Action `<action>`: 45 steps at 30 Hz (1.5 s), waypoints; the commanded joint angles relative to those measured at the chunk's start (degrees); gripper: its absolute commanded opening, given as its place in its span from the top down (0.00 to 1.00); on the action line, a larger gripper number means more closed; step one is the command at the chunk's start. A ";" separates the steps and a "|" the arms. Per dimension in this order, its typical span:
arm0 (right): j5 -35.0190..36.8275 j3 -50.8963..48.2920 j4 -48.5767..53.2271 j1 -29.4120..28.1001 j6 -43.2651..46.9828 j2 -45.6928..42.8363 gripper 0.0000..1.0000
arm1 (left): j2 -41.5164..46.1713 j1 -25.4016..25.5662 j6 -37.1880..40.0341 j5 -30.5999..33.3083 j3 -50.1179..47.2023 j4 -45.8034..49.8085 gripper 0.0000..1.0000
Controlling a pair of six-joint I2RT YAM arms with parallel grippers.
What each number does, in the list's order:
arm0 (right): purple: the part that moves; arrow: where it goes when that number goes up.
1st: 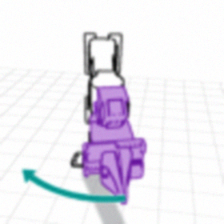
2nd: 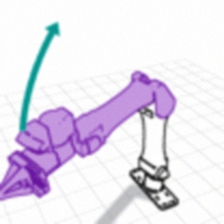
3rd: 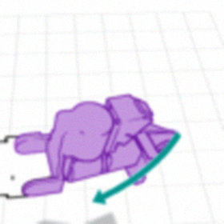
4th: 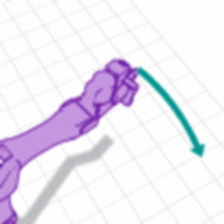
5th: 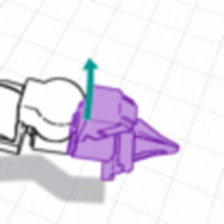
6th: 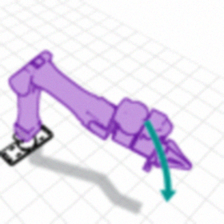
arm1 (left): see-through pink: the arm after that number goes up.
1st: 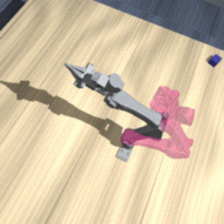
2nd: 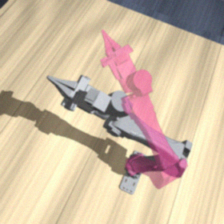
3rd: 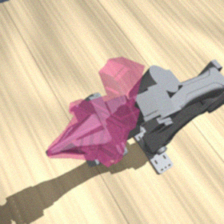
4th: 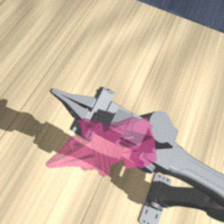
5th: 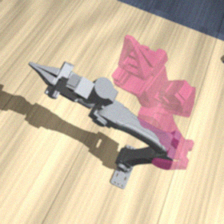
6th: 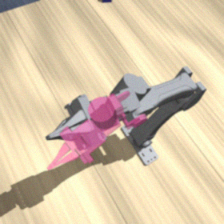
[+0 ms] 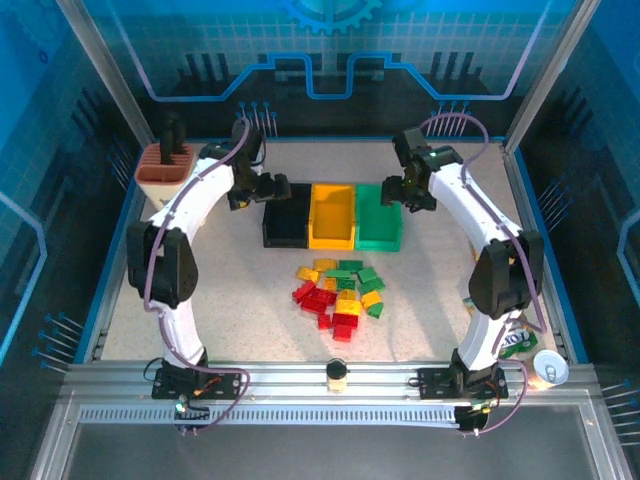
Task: Sort the legos into containers by color
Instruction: Pick up the lego from the center of the table.
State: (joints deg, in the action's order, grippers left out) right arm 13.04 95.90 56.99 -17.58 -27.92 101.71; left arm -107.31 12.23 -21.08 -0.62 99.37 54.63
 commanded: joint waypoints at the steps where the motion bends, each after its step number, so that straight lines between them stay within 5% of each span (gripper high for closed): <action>1: -2.11 -0.74 -0.28 -0.76 2.37 -7.04 0.14 | 6.93 0.34 -3.17 6.01 2.59 7.01 0.01; 5: -5.69 -7.78 -5.19 -1.31 2.08 -14.41 0.02 | 15.47 0.69 -6.38 2.92 -5.63 3.97 0.01; 10: -11.96 -17.54 -10.16 -2.93 0.06 -19.24 0.04 | 26.06 -3.76 -25.94 -24.78 -34.94 -18.98 0.01; 15: -14.14 -25.87 -15.61 -7.34 1.72 -20.80 0.06 | 32.16 11.18 -18.96 -4.98 -39.69 -14.64 0.01; 21: -16.65 -36.11 -26.55 -11.05 1.74 -21.67 0.12 | 32.82 16.09 -16.53 1.74 -51.38 -22.44 0.19; 33: -12.88 -43.30 -32.54 -18.80 -2.36 -26.75 0.20 | 27.28 18.44 -11.59 3.18 -52.41 -32.63 0.20; 45: -11.29 -52.95 -31.91 -18.80 -3.37 -40.56 0.24 | 10.94 19.52 -4.47 -0.14 -39.37 -27.57 0.24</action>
State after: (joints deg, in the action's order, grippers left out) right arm 0.49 45.25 25.67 -35.99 -30.06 63.22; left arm -94.02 30.52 -29.26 0.60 57.06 24.03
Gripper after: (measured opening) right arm 0.755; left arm 0.759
